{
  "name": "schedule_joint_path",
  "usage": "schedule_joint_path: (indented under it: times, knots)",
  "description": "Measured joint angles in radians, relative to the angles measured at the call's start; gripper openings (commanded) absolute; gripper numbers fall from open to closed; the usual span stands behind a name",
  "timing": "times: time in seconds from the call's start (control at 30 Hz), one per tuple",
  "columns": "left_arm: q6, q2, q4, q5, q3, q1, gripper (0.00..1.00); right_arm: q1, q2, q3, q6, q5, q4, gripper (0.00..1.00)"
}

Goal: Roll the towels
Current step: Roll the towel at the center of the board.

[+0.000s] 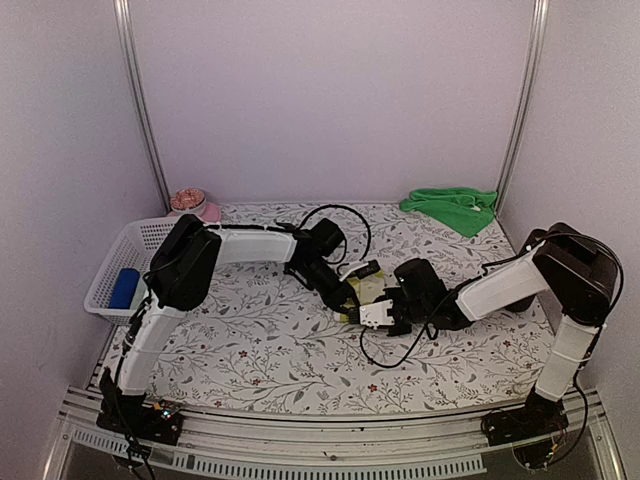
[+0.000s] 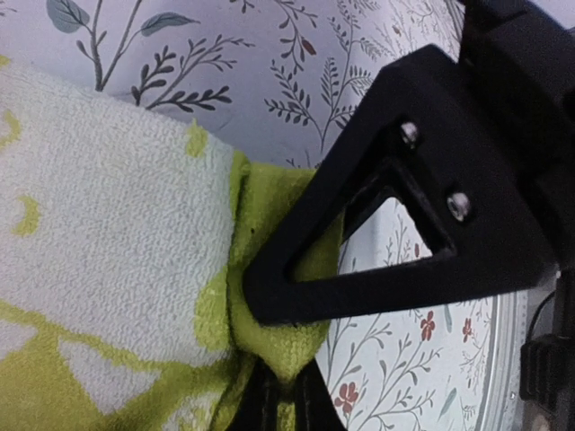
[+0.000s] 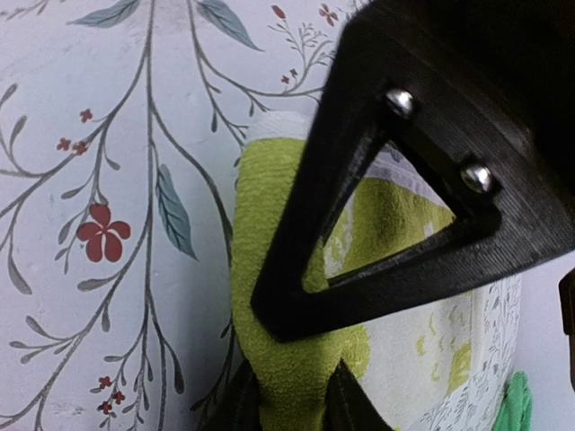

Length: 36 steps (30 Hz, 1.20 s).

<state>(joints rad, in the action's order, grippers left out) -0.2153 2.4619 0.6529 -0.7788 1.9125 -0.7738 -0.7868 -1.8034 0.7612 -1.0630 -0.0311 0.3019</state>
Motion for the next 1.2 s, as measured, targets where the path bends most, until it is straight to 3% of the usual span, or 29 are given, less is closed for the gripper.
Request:
schedule_joint_path:
  times: [0.07, 0.27, 0.37, 0.47, 0.8, 1.03, 1.2]
  knots:
    - [0.001, 0.0, 0.0, 0.0, 0.0, 0.0, 0.09, -0.002, -0.003, 0.0, 0.003, 0.005, -0.002, 0.04]
    - [0.027, -0.021, -0.031, 0.018, -0.032, 0.002, 0.39, -0.005, -0.003, 0.005, 0.016, 0.002, -0.022, 0.03]
    - [0.055, -0.096, -0.089, 0.068, -0.125, 0.001, 0.53, -0.005, -0.003, 0.026, 0.029, -0.024, -0.063, 0.03]
    - [0.079, -0.206, -0.161, 0.134, -0.255, 0.002, 0.61, 0.004, -0.003, 0.063, 0.044, -0.064, -0.137, 0.03]
    - [-0.007, -0.595, -0.524, 0.37, -0.705, -0.037, 0.66, 0.085, -0.08, 0.303, 0.106, -0.279, -0.52, 0.03]
    - [-0.154, -0.621, -0.748, 0.564, -0.935, -0.145, 0.59, 0.139, -0.212, 0.527, 0.129, -0.444, -0.796, 0.04]
    - [-0.256, -0.621, -0.891, 0.654, -1.011, -0.191, 0.56, 0.175, -0.309, 0.669, 0.132, -0.557, -0.973, 0.04]
